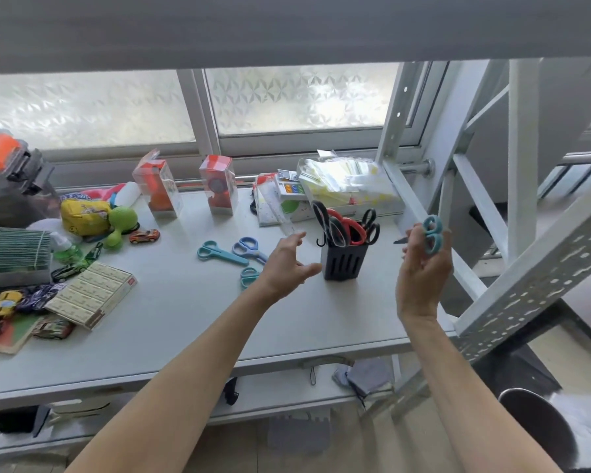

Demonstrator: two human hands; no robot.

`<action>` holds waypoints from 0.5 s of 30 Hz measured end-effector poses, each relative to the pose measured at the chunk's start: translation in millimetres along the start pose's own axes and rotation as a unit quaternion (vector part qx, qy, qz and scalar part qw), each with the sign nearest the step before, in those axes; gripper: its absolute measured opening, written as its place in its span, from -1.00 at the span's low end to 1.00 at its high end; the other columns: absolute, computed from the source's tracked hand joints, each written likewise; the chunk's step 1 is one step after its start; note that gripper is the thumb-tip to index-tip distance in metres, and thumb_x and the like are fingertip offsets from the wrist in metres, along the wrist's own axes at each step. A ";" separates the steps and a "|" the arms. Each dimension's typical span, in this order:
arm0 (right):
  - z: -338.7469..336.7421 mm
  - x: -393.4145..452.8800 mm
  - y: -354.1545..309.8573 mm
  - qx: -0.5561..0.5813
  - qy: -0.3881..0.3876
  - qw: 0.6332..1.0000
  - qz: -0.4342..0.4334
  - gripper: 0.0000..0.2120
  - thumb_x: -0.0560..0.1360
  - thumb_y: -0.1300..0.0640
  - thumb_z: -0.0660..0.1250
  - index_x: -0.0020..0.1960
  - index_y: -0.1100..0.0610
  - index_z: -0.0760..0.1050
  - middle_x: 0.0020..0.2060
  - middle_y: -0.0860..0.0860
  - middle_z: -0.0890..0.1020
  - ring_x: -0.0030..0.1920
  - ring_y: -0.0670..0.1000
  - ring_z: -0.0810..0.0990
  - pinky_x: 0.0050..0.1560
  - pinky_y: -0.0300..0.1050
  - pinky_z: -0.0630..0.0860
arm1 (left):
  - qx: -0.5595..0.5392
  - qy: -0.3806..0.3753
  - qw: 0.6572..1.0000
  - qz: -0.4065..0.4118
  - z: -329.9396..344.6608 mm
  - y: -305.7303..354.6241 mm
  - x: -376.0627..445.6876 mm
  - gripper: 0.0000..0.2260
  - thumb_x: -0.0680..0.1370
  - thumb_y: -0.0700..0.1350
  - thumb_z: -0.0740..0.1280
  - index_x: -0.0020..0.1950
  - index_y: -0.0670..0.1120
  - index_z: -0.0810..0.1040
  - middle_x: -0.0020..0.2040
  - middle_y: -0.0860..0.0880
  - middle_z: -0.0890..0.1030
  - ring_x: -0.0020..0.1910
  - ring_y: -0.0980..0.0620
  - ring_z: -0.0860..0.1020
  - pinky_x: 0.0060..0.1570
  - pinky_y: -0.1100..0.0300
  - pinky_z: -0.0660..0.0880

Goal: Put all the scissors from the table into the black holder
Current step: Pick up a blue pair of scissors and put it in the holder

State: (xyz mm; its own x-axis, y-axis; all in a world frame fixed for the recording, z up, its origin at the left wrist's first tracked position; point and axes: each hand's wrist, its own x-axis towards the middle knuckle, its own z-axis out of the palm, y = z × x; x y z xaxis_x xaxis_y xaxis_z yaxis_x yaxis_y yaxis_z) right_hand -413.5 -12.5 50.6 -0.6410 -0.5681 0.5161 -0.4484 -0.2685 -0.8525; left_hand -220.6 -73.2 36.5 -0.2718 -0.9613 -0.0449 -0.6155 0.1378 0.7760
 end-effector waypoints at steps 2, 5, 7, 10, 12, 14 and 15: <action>4.5 20.3 -0.2 -0.019 0.009 1.000 0.003 -0.89 0.62 -0.04 0.18 -0.01 -0.03 0.39 -0.14 0.12 0.54 -0.18 0.22 0.59 -0.13 0.23 0.58 | 0.009 -0.004 1.000 0.004 8.5 7.5 10.8 -0.22 0.46 -0.03 0.48 0.57 -0.09 0.17 0.49 -0.14 0.32 0.16 -0.15 0.61 0.15 -0.07 0.59; 15.0 35.4 -3.7 -0.043 -0.033 0.998 0.010 -0.86 0.62 -0.04 0.18 -0.07 -0.01 0.40 -0.15 0.11 0.53 -0.16 0.22 0.58 -0.08 0.24 0.57 | 0.006 -0.011 1.000 -0.003 17.7 16.4 22.9 -0.21 0.42 -0.02 0.50 0.56 -0.05 0.18 0.47 -0.11 0.33 0.24 -0.20 0.55 0.21 -0.14 0.54; 22.2 37.7 -7.5 -0.038 -0.077 0.996 0.006 -0.81 0.62 0.00 0.19 -0.06 0.10 0.44 -0.18 0.14 0.56 -0.19 0.20 0.58 -0.09 0.19 0.58 | 0.003 -0.008 1.000 -0.005 21.7 21.2 27.2 -0.29 0.42 -0.04 0.50 0.50 -0.06 0.27 0.41 -0.13 0.37 0.23 -0.17 0.54 0.21 -0.10 0.54; 32.1 38.3 -12.0 -0.034 -0.132 0.991 -0.002 -0.75 0.62 0.04 0.21 -0.07 0.22 0.49 -0.22 0.19 0.59 -0.24 0.14 0.57 -0.17 -0.05 0.57 | 0.019 0.016 1.000 -0.005 26.2 22.6 31.4 -0.43 0.44 -0.05 0.49 0.39 -0.10 0.38 0.33 -0.13 0.43 0.29 -0.09 0.45 0.27 0.10 0.42; 37.4 38.2 -14.7 -0.042 -0.161 0.986 -0.009 -0.77 0.62 0.08 0.22 -0.12 0.21 0.47 -0.29 0.13 0.56 -0.31 0.03 0.53 -0.27 -0.33 0.46 | 0.024 0.027 0.999 -0.005 28.1 21.8 32.6 -0.44 0.44 -0.04 0.49 0.38 -0.10 0.40 0.31 -0.12 0.45 0.30 -0.08 0.44 0.25 0.12 0.40; 41.8 37.5 -14.9 -0.070 -0.192 0.979 -0.019 -0.83 0.62 0.12 0.23 -0.12 0.16 0.43 -0.36 -0.01 0.49 -0.38 -0.13 0.46 -0.33 -0.44 0.38 | 0.022 0.030 0.999 -0.002 30.0 20.8 34.0 -0.44 0.43 -0.02 0.49 0.37 -0.09 0.41 0.30 -0.11 0.46 0.30 -0.07 0.45 0.27 0.09 0.41; 43.9 36.9 -13.4 -0.090 -0.213 0.973 -0.017 -0.84 0.62 0.12 0.23 -0.11 0.15 0.44 -0.36 -0.02 0.48 -0.38 -0.14 0.44 -0.35 -0.42 0.36 | 0.020 0.030 0.999 -0.003 30.5 21.1 34.4 -0.45 0.43 -0.02 0.49 0.37 -0.08 0.41 0.30 -0.11 0.47 0.29 -0.07 0.45 0.27 0.08 0.42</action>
State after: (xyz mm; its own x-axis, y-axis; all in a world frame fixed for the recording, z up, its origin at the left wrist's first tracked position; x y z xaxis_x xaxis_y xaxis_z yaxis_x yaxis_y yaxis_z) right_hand -403.8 -64.0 77.4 -0.3243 -0.8423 0.4306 -0.5916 -0.1746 -0.7871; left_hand -265.5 -96.0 32.1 -0.2235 -0.9747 -0.0098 -0.6468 0.1408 0.7496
